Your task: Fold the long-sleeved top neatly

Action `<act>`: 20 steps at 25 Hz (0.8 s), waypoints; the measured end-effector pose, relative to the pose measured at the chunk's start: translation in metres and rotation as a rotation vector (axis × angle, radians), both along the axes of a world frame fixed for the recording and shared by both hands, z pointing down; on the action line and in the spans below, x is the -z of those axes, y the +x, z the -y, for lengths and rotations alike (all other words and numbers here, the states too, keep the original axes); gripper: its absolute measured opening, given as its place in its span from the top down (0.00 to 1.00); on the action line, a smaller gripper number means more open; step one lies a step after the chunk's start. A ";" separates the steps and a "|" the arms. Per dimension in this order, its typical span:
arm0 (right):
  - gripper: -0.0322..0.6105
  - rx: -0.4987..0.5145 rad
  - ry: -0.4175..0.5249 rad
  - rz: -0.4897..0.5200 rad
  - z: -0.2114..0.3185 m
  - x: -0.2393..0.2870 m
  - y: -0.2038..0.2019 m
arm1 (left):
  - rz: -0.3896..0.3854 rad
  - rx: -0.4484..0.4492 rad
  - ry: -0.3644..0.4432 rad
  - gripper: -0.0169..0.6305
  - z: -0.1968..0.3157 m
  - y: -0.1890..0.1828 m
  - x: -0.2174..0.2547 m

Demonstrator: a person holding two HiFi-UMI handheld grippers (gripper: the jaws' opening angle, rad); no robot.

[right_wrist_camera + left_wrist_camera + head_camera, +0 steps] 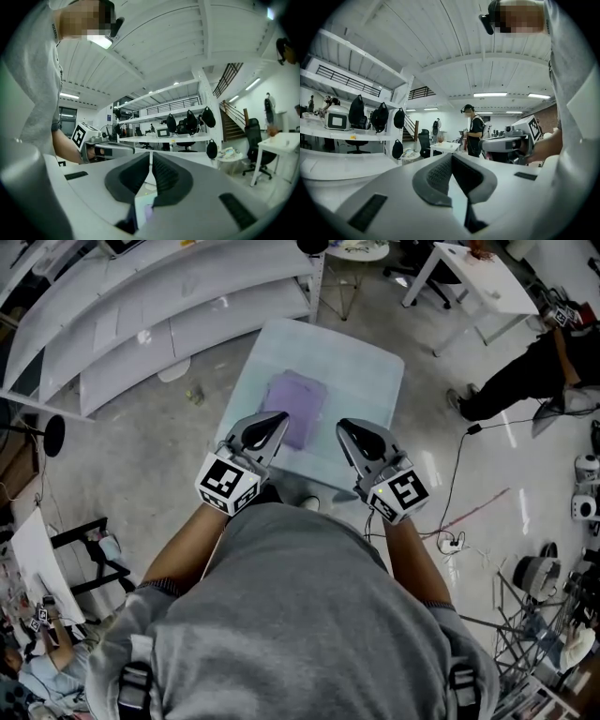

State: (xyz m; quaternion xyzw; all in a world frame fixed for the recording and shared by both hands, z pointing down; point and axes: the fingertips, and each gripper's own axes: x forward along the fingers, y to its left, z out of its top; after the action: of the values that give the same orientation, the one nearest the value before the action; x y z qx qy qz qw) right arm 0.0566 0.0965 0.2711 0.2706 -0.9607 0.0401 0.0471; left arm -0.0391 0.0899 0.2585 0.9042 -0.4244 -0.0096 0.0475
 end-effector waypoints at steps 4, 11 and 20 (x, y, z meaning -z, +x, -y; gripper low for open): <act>0.94 -0.007 0.022 0.005 -0.002 0.004 0.002 | 0.004 -0.002 0.007 0.95 -0.003 0.003 0.002; 0.94 -0.025 0.022 -0.020 -0.005 -0.005 -0.002 | 0.016 -0.002 0.005 0.95 -0.007 0.002 0.001; 0.94 -0.056 0.006 0.014 -0.011 -0.006 0.005 | 0.027 0.002 -0.013 0.95 -0.016 0.003 -0.003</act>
State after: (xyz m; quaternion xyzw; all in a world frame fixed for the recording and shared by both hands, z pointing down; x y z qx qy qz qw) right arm 0.0615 0.1075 0.2776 0.2971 -0.9532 0.0405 0.0386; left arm -0.0363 0.1061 0.2619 0.9035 -0.4260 0.0052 0.0477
